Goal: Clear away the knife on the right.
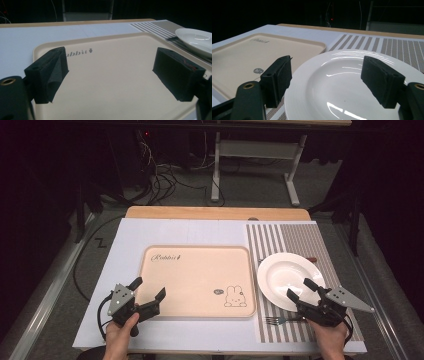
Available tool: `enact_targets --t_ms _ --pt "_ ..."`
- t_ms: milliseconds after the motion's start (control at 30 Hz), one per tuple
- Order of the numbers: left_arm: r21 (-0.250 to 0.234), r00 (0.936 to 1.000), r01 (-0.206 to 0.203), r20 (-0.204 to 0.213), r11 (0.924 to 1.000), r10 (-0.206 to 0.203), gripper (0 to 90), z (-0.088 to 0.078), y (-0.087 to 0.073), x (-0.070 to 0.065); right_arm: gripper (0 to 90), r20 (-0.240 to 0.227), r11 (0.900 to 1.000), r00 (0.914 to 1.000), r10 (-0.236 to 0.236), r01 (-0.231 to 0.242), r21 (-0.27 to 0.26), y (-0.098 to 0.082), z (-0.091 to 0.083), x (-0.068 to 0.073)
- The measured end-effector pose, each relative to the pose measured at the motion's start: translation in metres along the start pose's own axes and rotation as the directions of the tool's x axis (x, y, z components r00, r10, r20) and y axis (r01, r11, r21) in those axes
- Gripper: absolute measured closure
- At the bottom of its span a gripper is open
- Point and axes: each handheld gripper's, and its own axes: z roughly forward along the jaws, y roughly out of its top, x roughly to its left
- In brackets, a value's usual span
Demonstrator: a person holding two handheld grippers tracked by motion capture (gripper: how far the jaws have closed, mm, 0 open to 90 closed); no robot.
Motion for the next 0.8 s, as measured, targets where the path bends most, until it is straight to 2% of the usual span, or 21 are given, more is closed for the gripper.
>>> enact_targets --t_ms 800 --pt "-0.004 1.0 -0.002 0.002 1.0 0.002 13.1 -0.0016 0.0 -0.0002 26.5 0.001 1.0 1.0 0.002 -0.002 -0.004 0.0006 -0.0011 0.0014"
